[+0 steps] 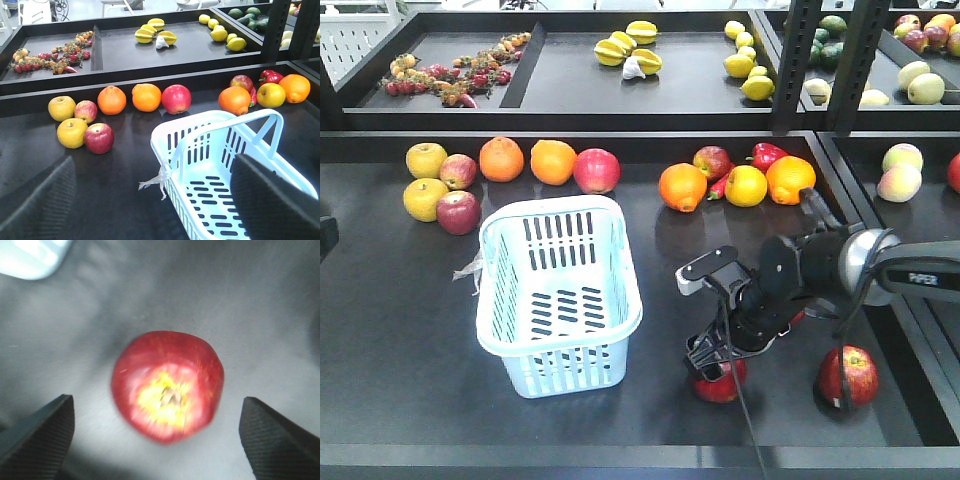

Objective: Pick three apples into basket with both arms
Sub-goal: 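Reach the right gripper down and grasp the nearest red apple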

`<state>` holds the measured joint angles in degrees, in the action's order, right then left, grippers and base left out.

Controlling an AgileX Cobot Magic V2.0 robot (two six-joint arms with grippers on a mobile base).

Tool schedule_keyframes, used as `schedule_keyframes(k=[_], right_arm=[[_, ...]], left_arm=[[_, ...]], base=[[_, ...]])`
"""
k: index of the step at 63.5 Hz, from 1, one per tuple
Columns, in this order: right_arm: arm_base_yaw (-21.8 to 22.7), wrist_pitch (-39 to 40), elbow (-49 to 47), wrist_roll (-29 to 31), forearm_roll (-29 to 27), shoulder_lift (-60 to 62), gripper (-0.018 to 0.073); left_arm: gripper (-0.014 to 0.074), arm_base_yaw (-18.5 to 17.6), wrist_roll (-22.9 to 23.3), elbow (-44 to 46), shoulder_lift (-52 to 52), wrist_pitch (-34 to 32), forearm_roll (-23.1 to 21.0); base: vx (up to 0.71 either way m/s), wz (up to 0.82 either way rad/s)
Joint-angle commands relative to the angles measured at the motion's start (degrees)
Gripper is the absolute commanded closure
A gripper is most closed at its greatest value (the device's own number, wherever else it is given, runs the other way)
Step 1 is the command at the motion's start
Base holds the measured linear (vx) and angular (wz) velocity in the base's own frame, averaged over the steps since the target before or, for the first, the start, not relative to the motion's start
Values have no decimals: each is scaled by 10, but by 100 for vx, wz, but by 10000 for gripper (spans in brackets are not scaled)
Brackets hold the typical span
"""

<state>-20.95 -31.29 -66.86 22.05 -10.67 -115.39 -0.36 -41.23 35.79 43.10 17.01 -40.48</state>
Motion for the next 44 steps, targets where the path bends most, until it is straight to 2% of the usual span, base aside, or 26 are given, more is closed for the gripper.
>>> schedule_keyframes(k=[1, 23, 29, 44], right_arm=[[2, 37, -15, 5, 1, 14, -62], [2, 51, -14, 5, 1, -28, -30], [2, 49, -14, 2, 0, -29, 20], [3, 33, -14, 1, 0, -26, 237]], left_arm=[[4, -1, 5, 14, -1, -28, -14], [4, -1, 5, 14, -1, -28, -14], [4, -1, 5, 14, -1, -28, -14], [4, -1, 5, 14, -1, -28, -14]], base=[[0, 0], [0, 0], [0, 0], [0, 0]])
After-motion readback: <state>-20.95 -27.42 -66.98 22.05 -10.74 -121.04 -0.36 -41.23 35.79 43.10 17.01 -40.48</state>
